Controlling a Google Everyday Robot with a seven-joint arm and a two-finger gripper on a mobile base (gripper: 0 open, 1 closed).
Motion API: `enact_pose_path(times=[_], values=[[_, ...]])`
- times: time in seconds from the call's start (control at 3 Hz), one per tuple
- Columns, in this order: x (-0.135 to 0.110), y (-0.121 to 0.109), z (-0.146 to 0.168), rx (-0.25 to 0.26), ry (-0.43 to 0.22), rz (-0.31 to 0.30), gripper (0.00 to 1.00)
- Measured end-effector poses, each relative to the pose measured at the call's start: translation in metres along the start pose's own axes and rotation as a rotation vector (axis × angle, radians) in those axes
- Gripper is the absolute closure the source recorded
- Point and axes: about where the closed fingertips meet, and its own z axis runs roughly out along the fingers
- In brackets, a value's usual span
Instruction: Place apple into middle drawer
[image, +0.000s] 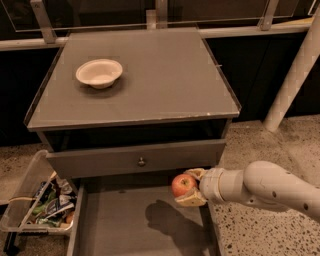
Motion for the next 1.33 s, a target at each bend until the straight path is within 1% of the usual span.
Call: enact_pose_path(times=[0.33, 0.67, 1.0, 1.33], values=[[0.038, -0.015, 0.016, -0.005, 0.026, 0.07, 1.0], [0.038, -0.015, 0.016, -0.005, 0.026, 0.07, 1.0], [0.037, -0.009, 0.029, -0.01, 0.012, 0.071, 1.0], [0.04, 0.005, 0.068, -0.028, -0.009, 0.049, 1.0]])
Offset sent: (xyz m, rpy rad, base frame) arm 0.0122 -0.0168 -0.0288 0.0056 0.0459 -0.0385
